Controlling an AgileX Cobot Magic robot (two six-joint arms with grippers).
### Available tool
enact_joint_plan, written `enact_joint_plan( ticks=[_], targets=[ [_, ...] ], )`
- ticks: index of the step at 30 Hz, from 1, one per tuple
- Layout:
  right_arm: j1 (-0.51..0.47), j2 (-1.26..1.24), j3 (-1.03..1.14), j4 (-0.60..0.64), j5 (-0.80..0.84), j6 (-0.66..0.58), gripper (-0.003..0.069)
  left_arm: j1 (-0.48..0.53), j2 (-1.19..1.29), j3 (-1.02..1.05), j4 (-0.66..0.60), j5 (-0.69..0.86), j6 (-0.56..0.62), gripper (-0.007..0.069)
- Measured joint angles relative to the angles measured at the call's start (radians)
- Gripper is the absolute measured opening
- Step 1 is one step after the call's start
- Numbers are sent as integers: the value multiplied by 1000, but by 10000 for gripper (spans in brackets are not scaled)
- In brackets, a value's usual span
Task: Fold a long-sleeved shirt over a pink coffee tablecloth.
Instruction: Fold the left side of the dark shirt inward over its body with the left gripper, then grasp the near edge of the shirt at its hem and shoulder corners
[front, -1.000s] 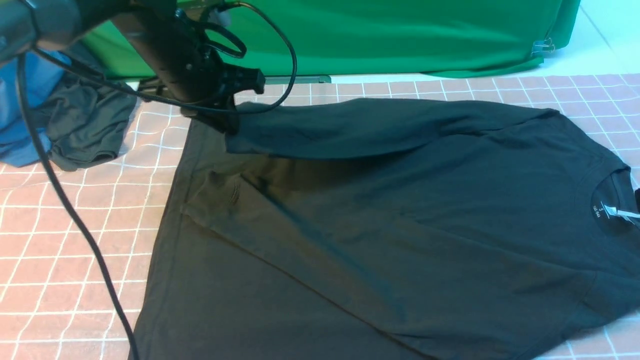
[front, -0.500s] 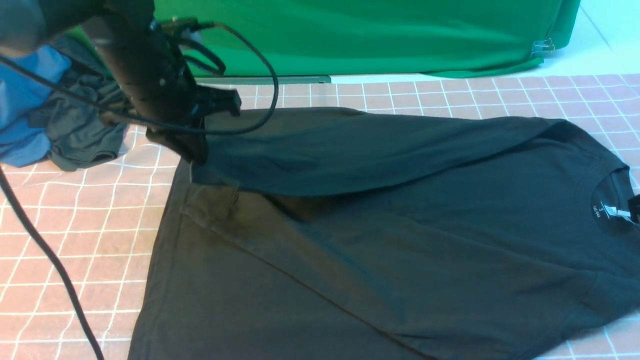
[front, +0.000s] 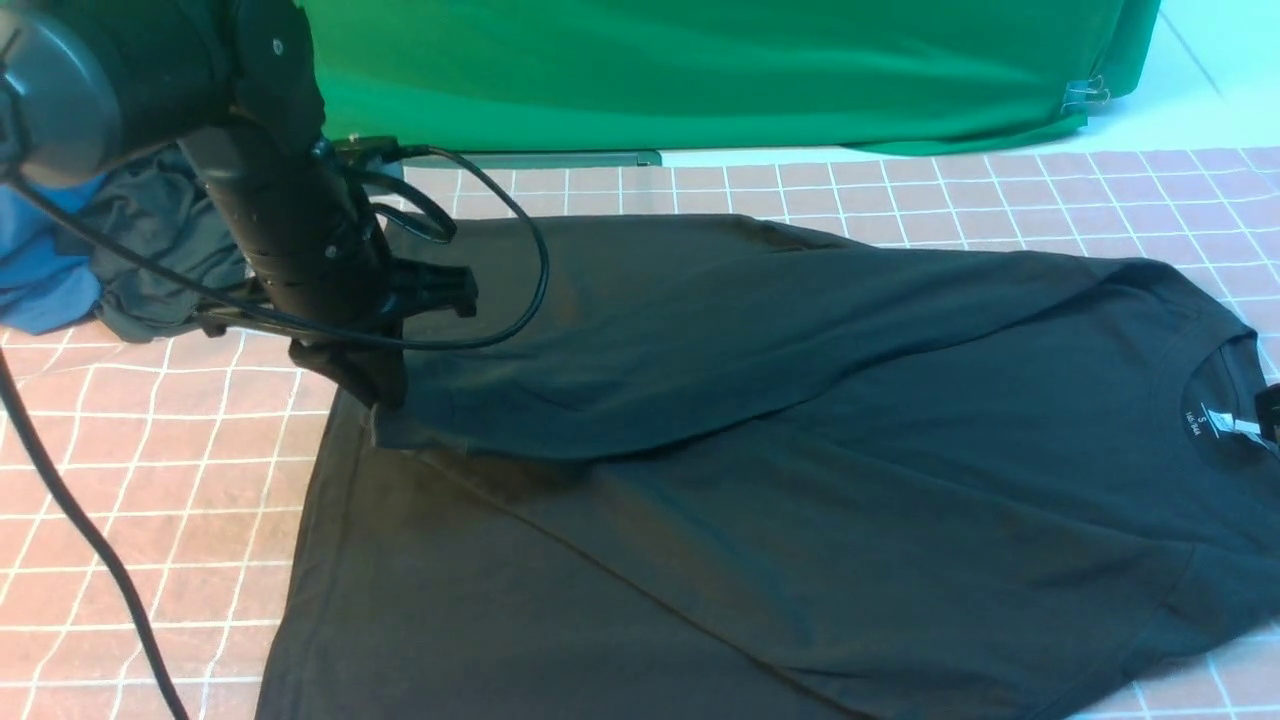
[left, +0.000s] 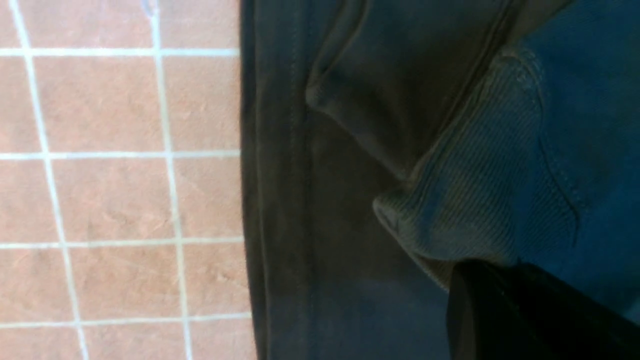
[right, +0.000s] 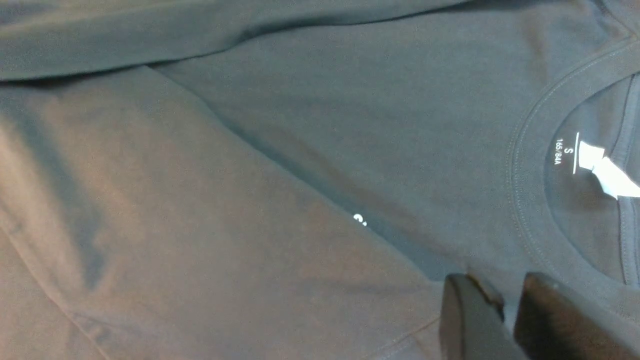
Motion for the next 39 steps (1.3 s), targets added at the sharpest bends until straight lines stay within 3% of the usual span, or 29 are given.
enact_joint_plan(
  ticks=[10,14,20,25,28,35,39],
  targets=[
    [0,0,-25,-7,-4,2,196,0,-17,3,106,42,-61,253],
    [0,0,-65,-7,19,7,196,1,-118,85,41,41,-105,262],
    [0,0,-82,-7,47,15,196,-62,-313,406,-61,32,-122,225],
    [0,0,-82,-7,52,16,196,-123,-454,697,-53,-111,-192,245],
    [0,0,-82,-7,52,16,196,-123,-528,869,16,-228,-300,334],
    [0,0,-82,-6,51,17,196,-123,-554,1007,75,-424,-345,514],
    [0,0,-82,-5,50,16,196,-123,-554,1025,64,-465,-347,528]
  ],
)
